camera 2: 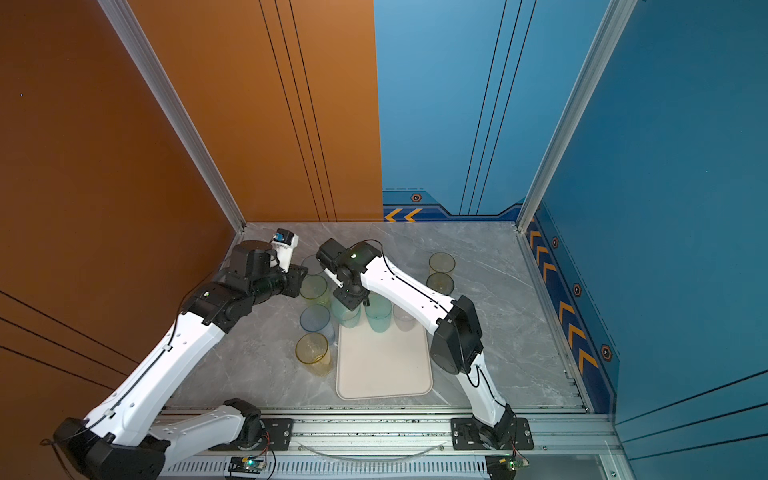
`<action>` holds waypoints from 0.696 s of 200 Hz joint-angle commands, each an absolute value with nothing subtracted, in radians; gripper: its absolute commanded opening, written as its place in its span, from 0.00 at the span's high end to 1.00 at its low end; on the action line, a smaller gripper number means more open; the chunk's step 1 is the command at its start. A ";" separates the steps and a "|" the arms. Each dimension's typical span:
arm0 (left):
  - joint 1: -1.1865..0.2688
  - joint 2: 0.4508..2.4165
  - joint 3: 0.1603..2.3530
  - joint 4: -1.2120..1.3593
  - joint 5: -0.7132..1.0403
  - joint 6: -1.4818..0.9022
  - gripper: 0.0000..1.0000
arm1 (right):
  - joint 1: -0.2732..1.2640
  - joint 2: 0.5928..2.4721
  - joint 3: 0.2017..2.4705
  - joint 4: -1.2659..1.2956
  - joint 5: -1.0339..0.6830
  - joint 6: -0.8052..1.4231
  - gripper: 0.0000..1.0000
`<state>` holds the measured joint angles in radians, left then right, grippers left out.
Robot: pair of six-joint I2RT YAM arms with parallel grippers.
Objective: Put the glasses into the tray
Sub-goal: 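Lower the teal cup onto the tray beside the first teal cup, open right gripper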
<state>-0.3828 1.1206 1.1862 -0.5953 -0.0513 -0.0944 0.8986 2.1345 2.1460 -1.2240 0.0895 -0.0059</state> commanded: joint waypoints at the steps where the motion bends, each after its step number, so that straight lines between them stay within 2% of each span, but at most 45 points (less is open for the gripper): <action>1: -0.370 1.126 1.208 -0.604 -0.042 -0.089 0.68 | 0.905 2.161 2.182 -1.250 0.075 -0.029 0.99; 139: -0.353 1.132 1.192 -0.604 -0.032 -0.088 0.68 | 0.882 2.240 2.211 -1.250 0.118 -0.033 0.98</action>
